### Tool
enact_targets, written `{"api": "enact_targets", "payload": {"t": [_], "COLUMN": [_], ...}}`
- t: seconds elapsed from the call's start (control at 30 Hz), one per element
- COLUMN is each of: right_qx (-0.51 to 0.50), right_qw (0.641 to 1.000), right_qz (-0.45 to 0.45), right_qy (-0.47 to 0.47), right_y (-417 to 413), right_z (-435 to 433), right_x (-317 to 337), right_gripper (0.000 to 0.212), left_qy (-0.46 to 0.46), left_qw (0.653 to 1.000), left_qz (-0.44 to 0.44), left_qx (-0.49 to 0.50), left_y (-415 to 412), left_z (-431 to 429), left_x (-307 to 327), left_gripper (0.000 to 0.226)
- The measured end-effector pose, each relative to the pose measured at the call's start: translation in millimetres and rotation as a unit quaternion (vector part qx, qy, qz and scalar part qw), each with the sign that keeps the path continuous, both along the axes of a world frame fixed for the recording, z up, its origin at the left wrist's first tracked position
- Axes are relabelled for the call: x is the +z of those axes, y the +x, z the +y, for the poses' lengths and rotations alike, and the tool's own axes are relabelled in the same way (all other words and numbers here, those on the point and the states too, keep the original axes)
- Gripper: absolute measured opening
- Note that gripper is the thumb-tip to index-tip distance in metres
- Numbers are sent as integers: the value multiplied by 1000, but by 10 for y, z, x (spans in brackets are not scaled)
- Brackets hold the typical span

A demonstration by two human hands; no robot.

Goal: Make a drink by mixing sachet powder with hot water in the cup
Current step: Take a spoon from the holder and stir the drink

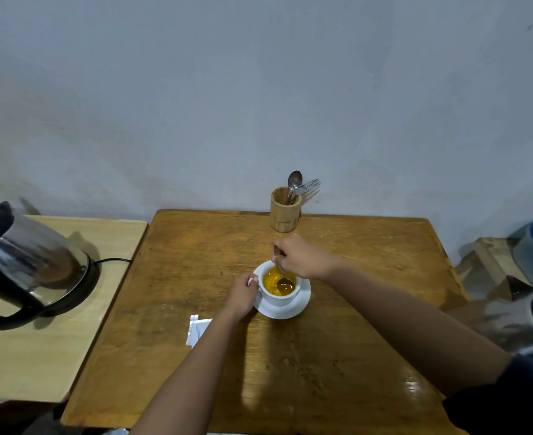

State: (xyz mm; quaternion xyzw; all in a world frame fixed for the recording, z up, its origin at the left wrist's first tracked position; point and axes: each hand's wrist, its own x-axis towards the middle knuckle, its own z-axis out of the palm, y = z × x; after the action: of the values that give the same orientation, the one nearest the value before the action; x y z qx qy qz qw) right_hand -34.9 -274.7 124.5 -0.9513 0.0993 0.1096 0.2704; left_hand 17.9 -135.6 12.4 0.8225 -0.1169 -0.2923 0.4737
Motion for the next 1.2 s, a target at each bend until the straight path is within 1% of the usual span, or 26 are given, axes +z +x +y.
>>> {"api": "enact_targets", "payload": {"t": [0.07, 0.17, 0.23, 0.3, 0.4, 0.47, 0.63, 0.83, 0.9, 1.0, 1.07, 1.13, 1.2], "right_qx": [-73, -167, -204, -218, -217, -204, -150, -71, -61, -61, -73, -89, -103], "right_qw": [996, 976, 962, 954, 955, 960, 978, 995, 996, 993, 988, 984, 982], "right_qz": [-27, -62, -91, -124, -155, -158, -132, -71, -57, -63, -78, -96, -110], "right_qy": [49, 124, 157, 161, 132, 106, 55, 5, 15, 75, 109, 120, 115], "right_y": [-3, -40, -67, -87, -109, -118, -148, -207, -221, -227, -227, -226, -228], "right_z": [-26, -35, -12, 22, 53, 61, 56, 33, 44, 64, 71, 80, 89], "right_x": [-61, -140, -185, -233, -281, -273, -202, -71, -63, -105, -145, -183, -202], "right_gripper": [12, 15, 17, 19, 21, 19, 17, 17, 16, 14, 13, 13, 14], "left_qy": [3, 3, -2, -7, -7, -4, -3, 1, 1, 0, -3, -4, -2], "left_qw": [1000, 1000, 1000, 1000, 1000, 1000, 1000, 1000, 1000, 1000, 1000, 1000, 1000], "left_qz": [-2, -7, -10, -10, -3, 0, 3, 14, 13, 4, 1, -1, -3], "left_qx": [0, 4, 8, 10, 5, 2, 2, 2, -1, -4, -6, -7, -5], "left_y": [1, -2, -11, -18, -16, -13, -4, -22, -29, -29, -29, -27, -26], "left_z": [-2, 3, 0, -3, -9, -13, -2, 11, 11, 12, 10, 8, 7], "left_x": [-6, -17, -13, -2, 19, 33, 23, 46, 57, 59, 61, 58, 52], "left_gripper": [29, 28, 27, 26, 20, 22, 24, 28, 28, 27, 22, 16, 16]}}
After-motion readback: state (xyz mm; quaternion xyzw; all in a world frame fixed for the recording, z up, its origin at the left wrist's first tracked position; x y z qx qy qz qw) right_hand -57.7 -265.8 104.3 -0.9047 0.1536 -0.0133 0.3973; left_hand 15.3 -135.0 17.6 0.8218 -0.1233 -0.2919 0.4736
